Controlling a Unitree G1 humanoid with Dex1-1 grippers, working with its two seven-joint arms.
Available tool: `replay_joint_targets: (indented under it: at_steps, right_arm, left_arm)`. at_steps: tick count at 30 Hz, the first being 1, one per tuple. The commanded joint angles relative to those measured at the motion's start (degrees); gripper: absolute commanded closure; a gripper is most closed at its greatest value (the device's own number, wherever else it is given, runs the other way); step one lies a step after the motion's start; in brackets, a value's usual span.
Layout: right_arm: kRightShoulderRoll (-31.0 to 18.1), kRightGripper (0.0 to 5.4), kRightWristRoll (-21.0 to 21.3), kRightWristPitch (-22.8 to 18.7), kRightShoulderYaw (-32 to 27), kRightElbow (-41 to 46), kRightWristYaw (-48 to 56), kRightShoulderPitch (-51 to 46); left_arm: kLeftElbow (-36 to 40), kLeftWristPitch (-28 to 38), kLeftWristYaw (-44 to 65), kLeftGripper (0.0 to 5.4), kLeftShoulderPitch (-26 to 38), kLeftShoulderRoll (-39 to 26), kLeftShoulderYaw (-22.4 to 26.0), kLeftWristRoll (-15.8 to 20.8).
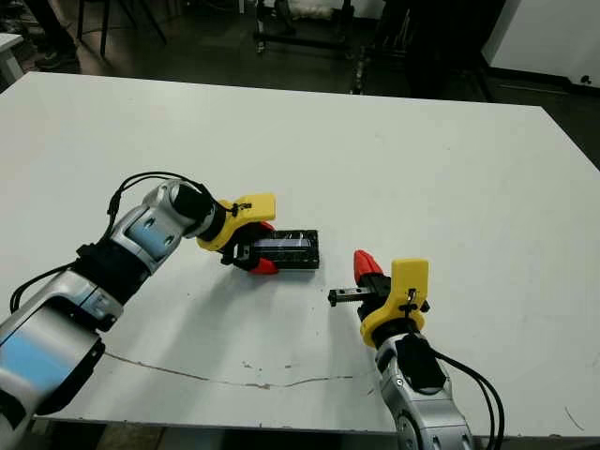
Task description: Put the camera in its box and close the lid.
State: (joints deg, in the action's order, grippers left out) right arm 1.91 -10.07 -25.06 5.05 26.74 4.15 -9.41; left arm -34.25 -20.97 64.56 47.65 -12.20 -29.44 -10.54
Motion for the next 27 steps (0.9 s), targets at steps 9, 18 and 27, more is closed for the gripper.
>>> replay_joint_targets:
  at_steps: [9,18,27]
  right_arm:
    - [-0.52,5.40,-0.37,-0.26,-0.45,0.62,-0.26,-0.52]
    - [-0.68,5.40,-0.64,-0.13,-0.51,0.62,0.01,-0.65]
    - [-0.61,5.40,-0.72,0.02,-0.47,0.50,0.04,-0.77]
  left_arm:
    - [-7.52,8.98,-3.72,2.23,-6.05,1.66,-2.75,-2.66]
    - [-3.89,5.68,-8.33,1.45,-5.37,1.18,-8.26,-8.87]
    - [-3.22,10.27,-9.89,0.23,-5.93,0.16,-9.35,-9.91]
